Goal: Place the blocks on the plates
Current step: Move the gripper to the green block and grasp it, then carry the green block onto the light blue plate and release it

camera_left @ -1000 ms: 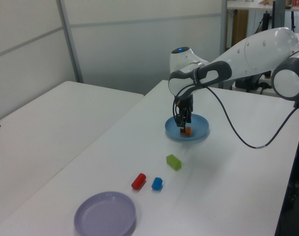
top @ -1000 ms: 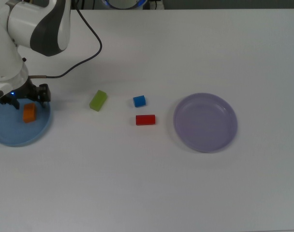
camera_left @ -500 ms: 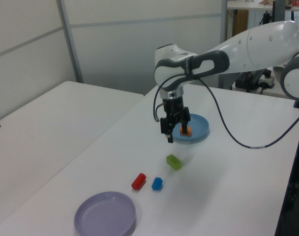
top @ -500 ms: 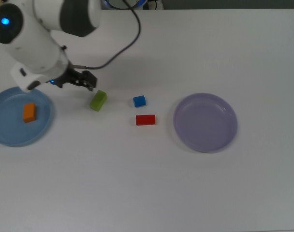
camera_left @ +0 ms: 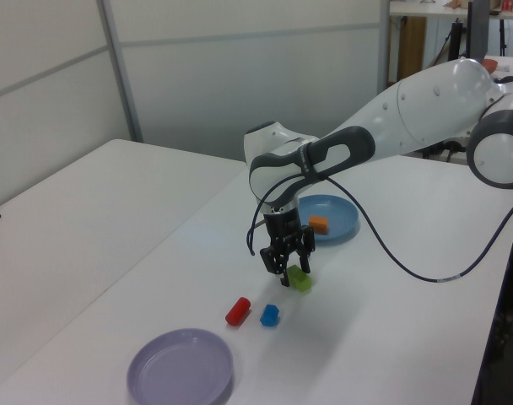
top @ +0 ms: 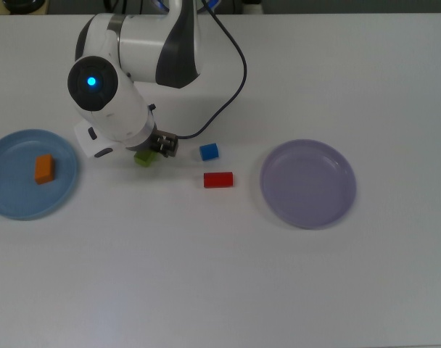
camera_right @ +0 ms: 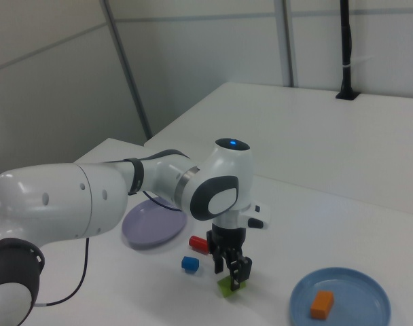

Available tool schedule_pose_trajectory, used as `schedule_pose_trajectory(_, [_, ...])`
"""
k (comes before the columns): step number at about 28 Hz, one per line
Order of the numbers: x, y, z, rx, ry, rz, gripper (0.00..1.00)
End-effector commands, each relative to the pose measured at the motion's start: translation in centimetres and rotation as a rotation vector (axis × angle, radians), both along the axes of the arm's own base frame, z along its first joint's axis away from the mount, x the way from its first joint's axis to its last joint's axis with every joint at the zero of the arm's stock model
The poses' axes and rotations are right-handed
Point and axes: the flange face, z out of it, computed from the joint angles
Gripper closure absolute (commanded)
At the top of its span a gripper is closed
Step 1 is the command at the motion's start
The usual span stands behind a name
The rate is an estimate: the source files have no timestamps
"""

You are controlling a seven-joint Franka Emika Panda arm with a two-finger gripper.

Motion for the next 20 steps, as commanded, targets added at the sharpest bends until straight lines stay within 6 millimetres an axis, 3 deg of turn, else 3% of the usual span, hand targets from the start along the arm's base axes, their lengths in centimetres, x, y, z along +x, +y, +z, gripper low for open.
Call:
schedule_pose_trajectory(1, [-0.3, -0.6, -0.3, -0.052, -0.011, 0.008, 0.68])
schedule_pose_trajectory(5, [-0.3, -0.7, -0.8, -0.061, -0.004, 0.025, 0.99])
schedule_pose_trajectory(11, [-0.3, -1.0, 0.6, -0.061, -0.014, 0.104, 1.00])
schedule_pose_trajectory(13, [-0.1, -2.2, 3.4, -0.059, -0.053, 0.142, 1.00])
schedule_pose_trajectory(16, [0.2, -3.6, 6.1, -0.056, -0.094, 0.202, 1.00])
schedule_pose_trajectory(17, [0.4, -4.9, 7.7, -0.056, -0.126, 0.236, 1.00])
schedule_pose_trajectory(20, [0.9, -7.0, 9.6, -0.065, -0.167, 0.261, 1.00])
